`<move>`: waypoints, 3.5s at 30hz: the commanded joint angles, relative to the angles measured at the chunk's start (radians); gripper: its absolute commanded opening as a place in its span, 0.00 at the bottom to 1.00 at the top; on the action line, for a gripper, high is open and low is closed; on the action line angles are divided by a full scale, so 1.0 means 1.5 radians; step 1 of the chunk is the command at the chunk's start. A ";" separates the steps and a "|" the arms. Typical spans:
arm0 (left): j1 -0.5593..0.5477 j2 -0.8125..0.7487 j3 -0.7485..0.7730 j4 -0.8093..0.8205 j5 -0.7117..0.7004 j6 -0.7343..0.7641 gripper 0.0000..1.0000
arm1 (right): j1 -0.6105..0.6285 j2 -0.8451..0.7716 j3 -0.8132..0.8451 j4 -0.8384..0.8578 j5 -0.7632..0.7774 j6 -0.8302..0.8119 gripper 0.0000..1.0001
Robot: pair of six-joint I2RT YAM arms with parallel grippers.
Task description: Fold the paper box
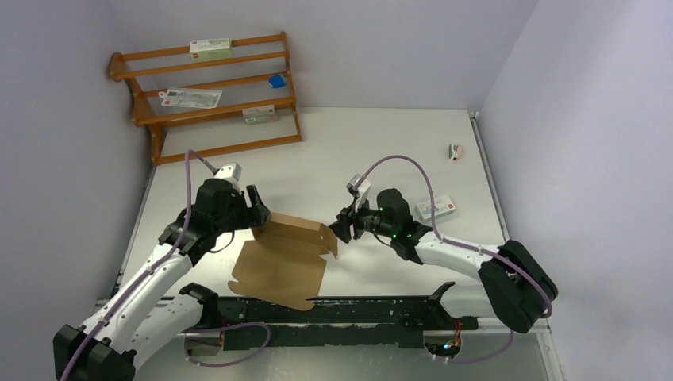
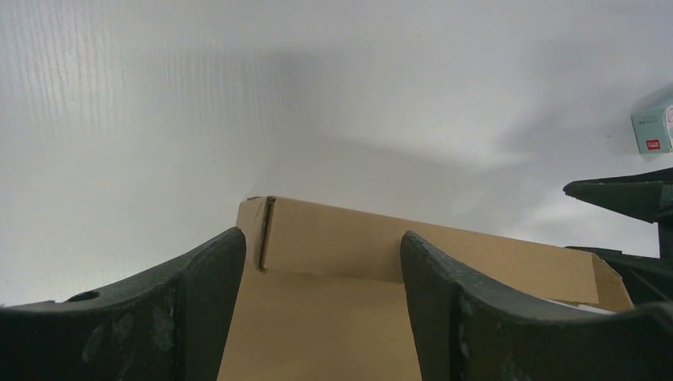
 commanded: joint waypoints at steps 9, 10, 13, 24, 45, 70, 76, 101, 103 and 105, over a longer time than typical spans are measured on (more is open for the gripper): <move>0.003 -0.019 0.053 -0.055 -0.063 0.023 0.85 | 0.044 -0.191 0.054 -0.257 0.220 -0.002 0.66; 0.003 -0.020 0.058 -0.056 -0.067 0.024 0.86 | 0.058 -0.199 0.064 -0.277 0.224 -0.003 0.68; 0.003 -0.017 0.073 -0.056 -0.074 0.032 0.89 | 0.120 -0.206 0.095 -0.336 0.250 -0.014 0.72; 0.003 0.017 0.070 -0.032 -0.044 0.027 0.91 | 0.212 -0.106 0.166 -0.404 0.372 -0.028 0.64; 0.004 0.039 0.145 -0.053 -0.136 0.048 0.95 | 0.150 0.062 0.222 -0.158 0.335 -0.204 0.03; 0.145 0.286 0.166 0.182 0.063 0.025 0.94 | -0.071 0.284 0.357 -0.067 -0.056 -0.348 0.06; 0.150 0.306 0.128 0.218 0.103 0.017 0.88 | -0.072 0.321 0.394 -0.087 -0.076 -0.347 0.10; -0.055 0.388 0.376 -0.023 -0.080 0.176 0.89 | -0.149 0.253 0.364 -0.040 -0.153 -0.268 0.51; -0.072 0.406 0.386 -0.033 -0.101 0.185 0.89 | -0.163 0.244 0.349 -0.036 -0.156 -0.262 0.55; -0.079 0.415 0.388 -0.034 -0.120 0.192 0.89 | -0.178 0.243 0.334 -0.022 -0.161 -0.252 0.56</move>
